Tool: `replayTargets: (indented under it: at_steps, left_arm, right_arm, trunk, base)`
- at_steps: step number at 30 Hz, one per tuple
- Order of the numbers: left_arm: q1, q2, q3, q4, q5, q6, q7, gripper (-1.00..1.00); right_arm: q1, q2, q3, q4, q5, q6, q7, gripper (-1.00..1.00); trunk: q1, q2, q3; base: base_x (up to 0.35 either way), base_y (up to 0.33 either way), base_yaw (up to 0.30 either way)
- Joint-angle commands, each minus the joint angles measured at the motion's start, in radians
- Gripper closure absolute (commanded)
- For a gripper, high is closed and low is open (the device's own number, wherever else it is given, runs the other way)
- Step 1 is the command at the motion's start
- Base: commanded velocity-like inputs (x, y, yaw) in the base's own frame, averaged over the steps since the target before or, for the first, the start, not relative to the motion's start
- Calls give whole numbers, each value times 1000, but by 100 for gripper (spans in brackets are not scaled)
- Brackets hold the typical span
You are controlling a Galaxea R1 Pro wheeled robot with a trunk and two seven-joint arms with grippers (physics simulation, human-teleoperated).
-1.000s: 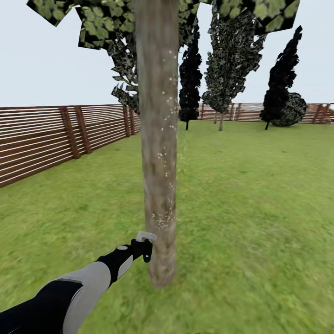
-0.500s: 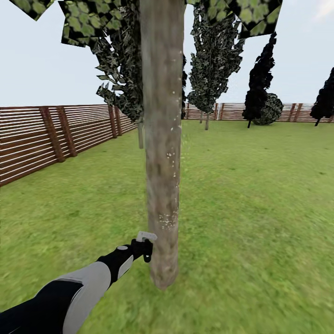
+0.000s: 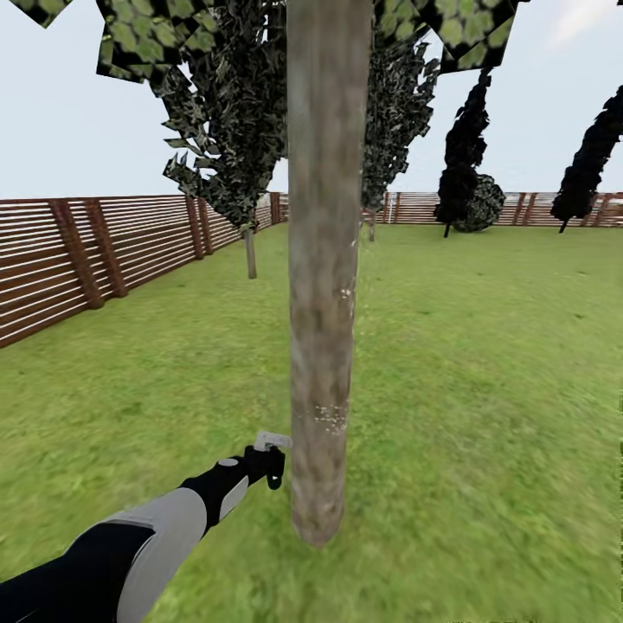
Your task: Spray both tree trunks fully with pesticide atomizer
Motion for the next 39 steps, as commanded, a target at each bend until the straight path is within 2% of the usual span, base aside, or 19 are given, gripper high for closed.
replayTargets:
  at_steps: [1, 7, 20, 24, 29, 34, 39]
  left_arm:
    - [0, 0, 0, 0, 0, 0, 0, 100]
    - [0, 0, 0, 0, 0, 0, 0, 100]
    - [0, -5, -2, 1, -1, -6, -1, 100]
    - [0, -6, -2, 2, 0, -8, -1, 100]
    - [2, -9, -2, 3, 0, -6, 1, 100]
    - [16, -28, -3, 3, 0, -3, 1, 100]
    - [17, -34, -3, 3, 0, -2, 1, 100]
  right_arm:
    - [0, 0, 0, 0, 0, 0, 0, -100]
    - [1, 0, 0, 0, 0, 0, 0, -100]
    - [3, 0, 0, -3, 0, 0, 0, -100]
    - [3, -3, -1, -4, -1, 0, 0, -100]
    - [3, -1, 0, -4, -2, 0, 0, -100]
    - [4, 0, 0, -3, -2, 0, 0, -100]
    - [4, 2, 0, -3, -2, 0, 0, -100]
  trunk:
    - [0, 0, 0]
    - [0, 0, 0]
    - [0, 0, 0]
    - [0, 0, 0]
    - [0, 0, 0]
    - [0, 0, 0]
    - [0, 0, 0]
  base:
    - [138, 342, -256]
    - [112, 342, -250]
    - [-21, 301, -71]
    - [0, 1, -22]
    - [0, -256, 10]
    - [0, -301, 244]
    - [0, -305, 298]
